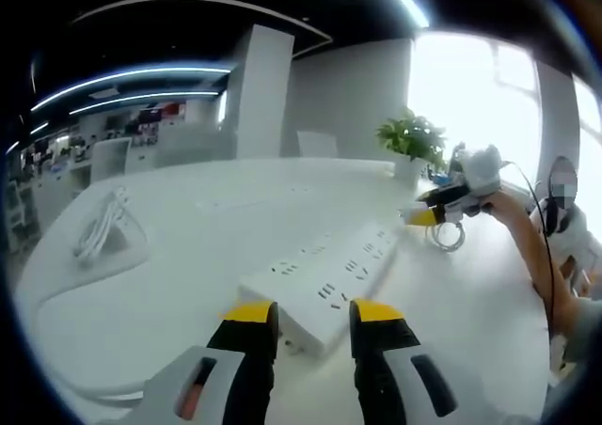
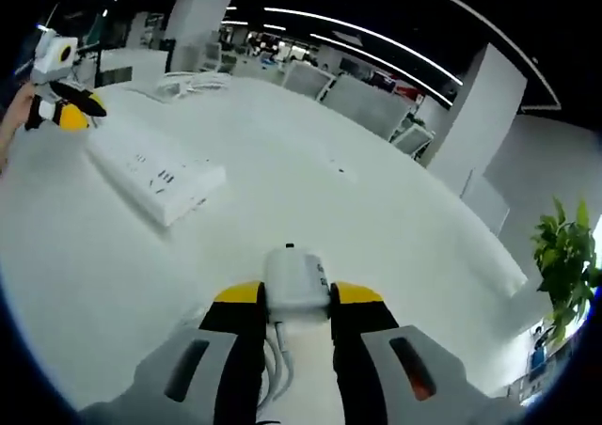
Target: Straighten the power strip on the desk, plug the charger into it
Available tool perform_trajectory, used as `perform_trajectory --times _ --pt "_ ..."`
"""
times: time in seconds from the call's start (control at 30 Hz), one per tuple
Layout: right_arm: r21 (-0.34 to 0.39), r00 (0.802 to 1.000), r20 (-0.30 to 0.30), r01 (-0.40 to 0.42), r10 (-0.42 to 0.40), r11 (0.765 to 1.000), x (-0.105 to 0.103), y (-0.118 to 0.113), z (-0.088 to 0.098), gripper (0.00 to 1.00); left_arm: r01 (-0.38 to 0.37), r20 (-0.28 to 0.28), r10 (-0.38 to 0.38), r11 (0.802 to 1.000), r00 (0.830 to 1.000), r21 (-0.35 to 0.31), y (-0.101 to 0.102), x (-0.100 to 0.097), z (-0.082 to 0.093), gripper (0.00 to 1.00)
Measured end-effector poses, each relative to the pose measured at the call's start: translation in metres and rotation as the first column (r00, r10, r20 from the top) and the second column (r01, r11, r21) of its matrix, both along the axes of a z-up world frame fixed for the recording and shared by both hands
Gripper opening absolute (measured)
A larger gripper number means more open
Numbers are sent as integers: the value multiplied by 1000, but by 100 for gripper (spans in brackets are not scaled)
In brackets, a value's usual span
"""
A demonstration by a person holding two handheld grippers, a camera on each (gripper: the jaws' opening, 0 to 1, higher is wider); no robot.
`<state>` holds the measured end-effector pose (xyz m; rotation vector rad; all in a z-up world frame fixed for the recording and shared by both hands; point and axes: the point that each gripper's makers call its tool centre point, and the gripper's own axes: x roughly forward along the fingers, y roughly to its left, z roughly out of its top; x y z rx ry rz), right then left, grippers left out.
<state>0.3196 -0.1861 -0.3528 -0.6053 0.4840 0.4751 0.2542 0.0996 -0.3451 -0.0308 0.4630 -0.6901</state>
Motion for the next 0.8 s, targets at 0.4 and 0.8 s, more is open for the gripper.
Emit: perform_trajectory --times 0.4,0.8 --pt "-78 986 98 -129 137 989 -3 37 19 26 -10 -4 10 1000 1000 1 3 1 0 32" --pt "-131 937 169 -285 305 950 -13 77 32 26 0 -4 0 1000 1000 5 2 -1 -1 32"
